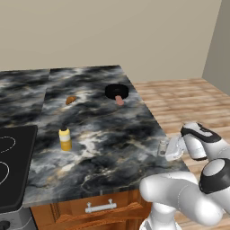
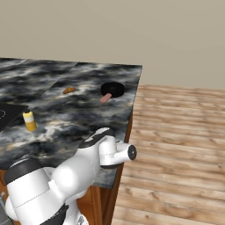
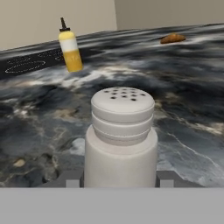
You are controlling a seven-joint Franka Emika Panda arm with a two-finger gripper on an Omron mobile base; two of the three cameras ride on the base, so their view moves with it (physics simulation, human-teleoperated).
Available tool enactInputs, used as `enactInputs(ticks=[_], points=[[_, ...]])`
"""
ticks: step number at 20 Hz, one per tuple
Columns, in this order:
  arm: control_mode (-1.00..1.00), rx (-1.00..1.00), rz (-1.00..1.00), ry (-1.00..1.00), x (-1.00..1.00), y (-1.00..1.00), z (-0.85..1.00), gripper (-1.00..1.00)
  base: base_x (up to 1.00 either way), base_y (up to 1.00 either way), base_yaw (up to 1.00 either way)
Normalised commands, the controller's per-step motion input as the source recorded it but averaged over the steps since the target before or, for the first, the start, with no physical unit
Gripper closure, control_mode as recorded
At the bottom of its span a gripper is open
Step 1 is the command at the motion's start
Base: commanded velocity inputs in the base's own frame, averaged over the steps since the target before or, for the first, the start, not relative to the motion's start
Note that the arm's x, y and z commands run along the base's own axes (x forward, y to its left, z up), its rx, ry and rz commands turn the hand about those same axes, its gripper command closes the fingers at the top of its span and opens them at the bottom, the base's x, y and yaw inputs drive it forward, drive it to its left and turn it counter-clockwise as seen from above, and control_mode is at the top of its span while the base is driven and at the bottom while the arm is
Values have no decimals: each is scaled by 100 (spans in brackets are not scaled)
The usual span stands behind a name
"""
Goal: Move the shaker and mustard from the cabinet to the dining counter.
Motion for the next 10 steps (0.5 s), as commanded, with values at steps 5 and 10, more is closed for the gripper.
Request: enactInputs(ticks=[5,10], points=[[-100,0,0,-2,0,0,-11,100,0,0,0],[-100,0,0,-1,0,0,-6,100,0,0,0]])
